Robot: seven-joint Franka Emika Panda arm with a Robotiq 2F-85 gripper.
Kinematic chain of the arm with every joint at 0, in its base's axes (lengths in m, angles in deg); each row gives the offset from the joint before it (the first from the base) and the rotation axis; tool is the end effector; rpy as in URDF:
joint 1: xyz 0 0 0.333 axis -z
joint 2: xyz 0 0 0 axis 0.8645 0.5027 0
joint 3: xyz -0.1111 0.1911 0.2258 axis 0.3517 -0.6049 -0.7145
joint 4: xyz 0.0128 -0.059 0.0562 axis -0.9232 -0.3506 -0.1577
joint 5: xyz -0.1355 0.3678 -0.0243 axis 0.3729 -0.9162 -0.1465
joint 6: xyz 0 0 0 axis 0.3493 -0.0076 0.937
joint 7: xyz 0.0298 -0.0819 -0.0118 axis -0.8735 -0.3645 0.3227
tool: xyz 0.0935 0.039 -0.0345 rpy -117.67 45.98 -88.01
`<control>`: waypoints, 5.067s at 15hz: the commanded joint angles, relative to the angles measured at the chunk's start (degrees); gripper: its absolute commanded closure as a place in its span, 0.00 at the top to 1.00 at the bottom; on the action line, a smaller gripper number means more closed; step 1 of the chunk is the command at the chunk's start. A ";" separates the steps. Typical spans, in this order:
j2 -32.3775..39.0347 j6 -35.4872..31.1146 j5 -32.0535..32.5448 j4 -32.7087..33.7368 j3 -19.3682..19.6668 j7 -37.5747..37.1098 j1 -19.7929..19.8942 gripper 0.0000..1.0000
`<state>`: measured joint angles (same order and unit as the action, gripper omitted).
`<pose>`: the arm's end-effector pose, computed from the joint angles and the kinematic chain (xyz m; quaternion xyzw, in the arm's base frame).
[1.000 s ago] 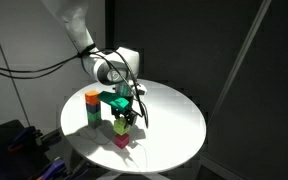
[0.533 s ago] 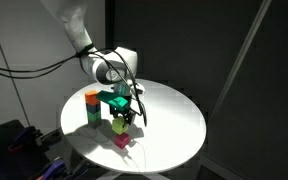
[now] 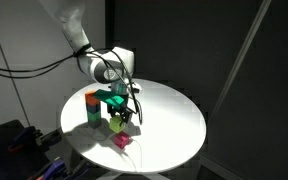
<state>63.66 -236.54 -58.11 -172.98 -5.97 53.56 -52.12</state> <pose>0.4828 -0.1286 0.1794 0.9981 0.0114 -0.0559 0.0247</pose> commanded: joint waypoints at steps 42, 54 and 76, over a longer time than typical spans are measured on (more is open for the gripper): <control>6.12 -3.16 1.65 1.24 -0.68 -5.20 -3.79 0.25; 8.11 -2.55 1.51 3.59 -0.63 -6.06 -3.94 0.25; 9.94 -2.05 1.25 5.88 -0.63 -6.19 -3.61 0.50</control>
<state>73.26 -239.17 -57.70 -168.13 -6.59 49.03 -55.96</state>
